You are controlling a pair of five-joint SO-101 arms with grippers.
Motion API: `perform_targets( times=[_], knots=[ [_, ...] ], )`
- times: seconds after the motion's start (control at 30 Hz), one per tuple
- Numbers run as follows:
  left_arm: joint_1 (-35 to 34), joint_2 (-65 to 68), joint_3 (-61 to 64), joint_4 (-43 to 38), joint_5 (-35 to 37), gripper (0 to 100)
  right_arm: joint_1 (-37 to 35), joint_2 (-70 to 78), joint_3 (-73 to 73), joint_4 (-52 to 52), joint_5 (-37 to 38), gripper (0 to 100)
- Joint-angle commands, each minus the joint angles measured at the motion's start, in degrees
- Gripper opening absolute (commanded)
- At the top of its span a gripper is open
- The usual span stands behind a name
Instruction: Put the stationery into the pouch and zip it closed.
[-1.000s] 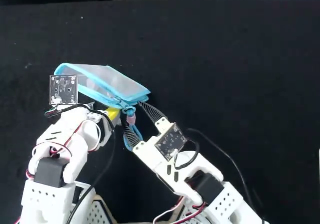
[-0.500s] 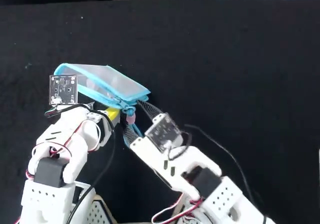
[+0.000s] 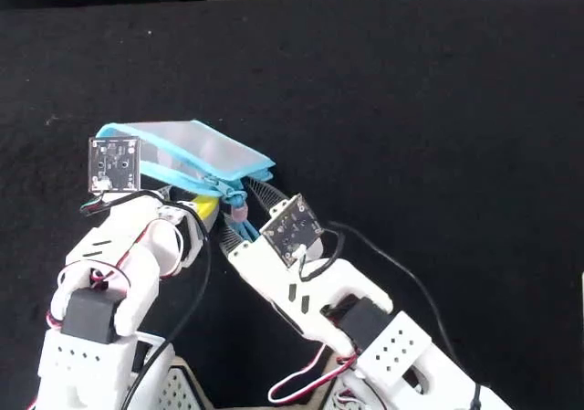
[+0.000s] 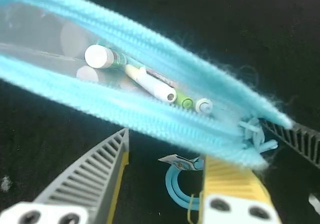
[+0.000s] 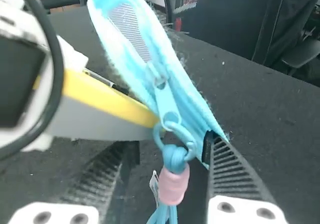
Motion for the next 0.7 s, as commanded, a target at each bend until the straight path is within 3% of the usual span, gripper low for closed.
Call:
perform_targets(
  times=[0.0, 0.17, 0.3, 0.53, 0.67],
  knots=[
    [0.04, -0.35, -3.91, 0.26, -0.62, 24, 2.73, 0.4, -0.66, -2.55, -0.09, 20.6],
    [0.04, -0.35, -3.82, 0.26, -0.53, 24, 6.86, -0.04, -1.01, -2.29, 0.09, 1.0],
    [0.04, -0.35, -3.74, 0.26, -0.53, 24, 7.21, -0.13, -1.8, 0.18, 0.09, 4.0],
    [0.04, -0.35, -3.74, 0.26, -0.53, 24, 5.45, -0.13, -12.0, 18.29, 0.53, 1.8],
    [0.04, -0.35, -3.65, 0.26, -0.53, 24, 5.45, -0.13, -15.78, 23.38, 8.62, 1.8]
  ],
)
